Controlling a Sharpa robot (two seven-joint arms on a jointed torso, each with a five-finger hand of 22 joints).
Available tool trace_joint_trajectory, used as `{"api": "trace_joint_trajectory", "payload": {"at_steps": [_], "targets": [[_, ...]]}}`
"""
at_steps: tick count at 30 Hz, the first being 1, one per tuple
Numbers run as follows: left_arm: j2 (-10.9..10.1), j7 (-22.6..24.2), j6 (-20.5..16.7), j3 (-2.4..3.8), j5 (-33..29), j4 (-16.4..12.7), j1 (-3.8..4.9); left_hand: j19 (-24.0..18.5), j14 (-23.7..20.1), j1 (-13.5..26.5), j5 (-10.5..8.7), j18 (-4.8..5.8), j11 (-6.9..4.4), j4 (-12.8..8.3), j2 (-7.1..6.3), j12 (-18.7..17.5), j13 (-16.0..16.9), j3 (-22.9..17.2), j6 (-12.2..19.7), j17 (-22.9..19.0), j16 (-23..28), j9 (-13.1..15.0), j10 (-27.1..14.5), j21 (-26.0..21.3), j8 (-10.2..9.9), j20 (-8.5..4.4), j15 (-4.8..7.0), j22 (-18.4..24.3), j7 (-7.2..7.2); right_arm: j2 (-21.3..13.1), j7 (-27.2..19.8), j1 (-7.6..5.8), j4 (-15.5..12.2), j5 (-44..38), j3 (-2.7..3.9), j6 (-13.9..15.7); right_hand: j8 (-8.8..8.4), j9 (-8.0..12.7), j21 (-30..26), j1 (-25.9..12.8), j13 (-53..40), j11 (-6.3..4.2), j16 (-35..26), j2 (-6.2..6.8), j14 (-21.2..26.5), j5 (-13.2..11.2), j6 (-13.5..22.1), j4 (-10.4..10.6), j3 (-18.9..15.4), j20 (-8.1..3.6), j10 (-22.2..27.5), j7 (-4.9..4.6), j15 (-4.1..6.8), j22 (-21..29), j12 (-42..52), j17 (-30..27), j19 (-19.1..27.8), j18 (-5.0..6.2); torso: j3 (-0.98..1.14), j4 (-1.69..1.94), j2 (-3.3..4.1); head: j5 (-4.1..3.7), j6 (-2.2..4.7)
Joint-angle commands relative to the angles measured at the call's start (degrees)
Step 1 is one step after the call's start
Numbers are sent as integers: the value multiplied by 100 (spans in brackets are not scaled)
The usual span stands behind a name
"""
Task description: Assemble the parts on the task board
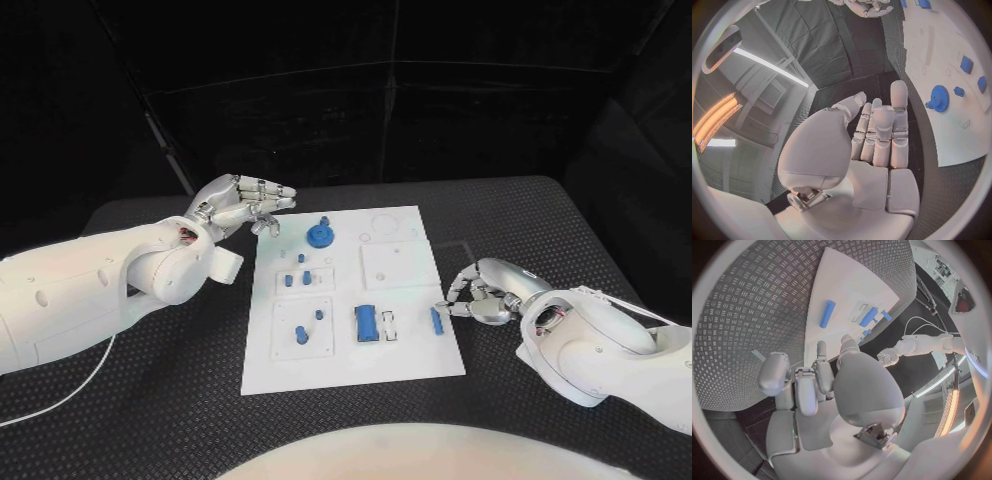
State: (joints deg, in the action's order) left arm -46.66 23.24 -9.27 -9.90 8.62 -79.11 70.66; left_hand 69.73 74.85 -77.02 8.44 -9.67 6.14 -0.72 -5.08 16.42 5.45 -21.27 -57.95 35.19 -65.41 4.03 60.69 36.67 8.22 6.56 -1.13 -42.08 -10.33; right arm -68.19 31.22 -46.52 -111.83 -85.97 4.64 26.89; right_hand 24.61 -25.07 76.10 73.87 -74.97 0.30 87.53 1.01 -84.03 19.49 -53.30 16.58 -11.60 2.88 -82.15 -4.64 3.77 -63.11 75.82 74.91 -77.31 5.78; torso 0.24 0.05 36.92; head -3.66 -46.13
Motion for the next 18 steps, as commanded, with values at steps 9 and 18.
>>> {"api": "trace_joint_trajectory", "payload": {"at_steps": [9, 18], "targets": [[-34, 36, 54, -21, -28, -13, 2, -24, -54, 6, -13, -79, 2, -5, 63, 23, 6, 18, 47, -12, 29, 2, -28, -38, 17, 21, 3, 6, -14, 202, 107, -2, 166, -526, 0, -802, -25, 47, 51, -12, -285, -24, 35, -14, -508, -152, -139, 0, -105, -15, -94, 21, -11, -64, 150, 1094, -82, -70, 3, -11, 10, 72, -14], [-53, 39, 51, -23, -28, -32, 3, -24, -54, 6, -13, -79, 2, -5, 63, 23, 6, 18, 47, -12, 29, 2, -28, -38, 17, 21, 3, 6, -14, 375, 129, -2, 290, -521, -1, -803, -30, 57, 52, 3, -273, -27, 33, -34, -507, -162, -150, -7, -105, -18, -84, 25, -9, -68, 134, 1089, -84, -71, -4, -3, 10, 73, -43]]}}
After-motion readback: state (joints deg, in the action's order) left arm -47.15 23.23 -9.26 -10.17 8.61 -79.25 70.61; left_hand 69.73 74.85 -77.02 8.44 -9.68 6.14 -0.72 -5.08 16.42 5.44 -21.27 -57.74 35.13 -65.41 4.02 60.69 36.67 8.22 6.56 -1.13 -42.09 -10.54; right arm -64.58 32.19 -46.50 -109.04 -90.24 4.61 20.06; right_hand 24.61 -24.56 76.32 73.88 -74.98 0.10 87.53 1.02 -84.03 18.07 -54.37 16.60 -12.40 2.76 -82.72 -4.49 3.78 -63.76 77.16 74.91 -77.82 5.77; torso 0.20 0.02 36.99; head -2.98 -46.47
